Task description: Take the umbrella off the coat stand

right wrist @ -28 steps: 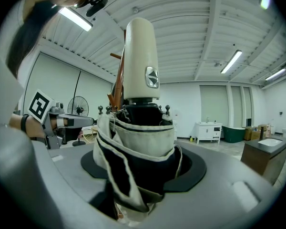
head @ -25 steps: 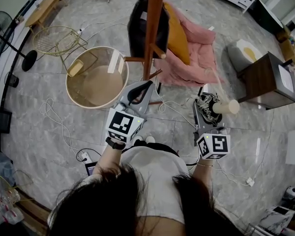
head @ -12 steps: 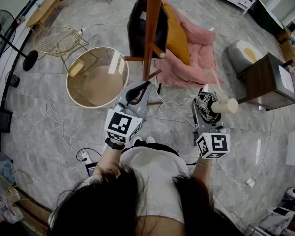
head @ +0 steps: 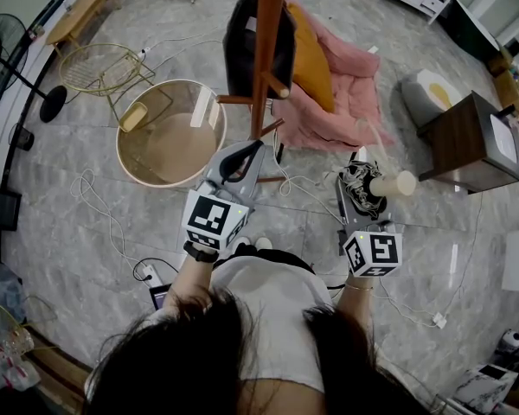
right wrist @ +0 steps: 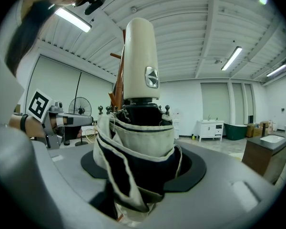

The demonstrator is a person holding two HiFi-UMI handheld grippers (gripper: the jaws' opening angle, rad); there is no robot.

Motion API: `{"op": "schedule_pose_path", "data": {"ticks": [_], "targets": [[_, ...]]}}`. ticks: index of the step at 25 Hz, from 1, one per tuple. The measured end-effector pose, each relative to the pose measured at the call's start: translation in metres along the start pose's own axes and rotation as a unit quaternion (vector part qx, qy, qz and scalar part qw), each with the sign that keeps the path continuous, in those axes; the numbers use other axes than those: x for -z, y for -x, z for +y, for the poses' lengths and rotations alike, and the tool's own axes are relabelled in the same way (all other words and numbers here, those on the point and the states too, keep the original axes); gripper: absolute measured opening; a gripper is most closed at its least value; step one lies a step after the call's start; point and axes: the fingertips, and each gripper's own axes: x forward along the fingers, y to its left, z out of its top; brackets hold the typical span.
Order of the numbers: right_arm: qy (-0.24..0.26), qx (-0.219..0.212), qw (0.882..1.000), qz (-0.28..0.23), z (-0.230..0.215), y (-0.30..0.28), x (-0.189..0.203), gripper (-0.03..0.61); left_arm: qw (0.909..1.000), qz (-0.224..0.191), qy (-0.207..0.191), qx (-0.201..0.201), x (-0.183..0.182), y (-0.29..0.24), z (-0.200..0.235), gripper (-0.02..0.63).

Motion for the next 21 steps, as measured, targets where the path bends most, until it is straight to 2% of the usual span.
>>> {"op": "schedule_pose_path", "data": {"ticks": [21], "targets": [[-0.001, -0.005, 1.000, -0.002, 0.0090, 0.0017, -0.0025, 0.275, 1.0000, 0.002, -0.002, -0.002, -0.0005, 0.0068, 0.0043, 0.058]]}}
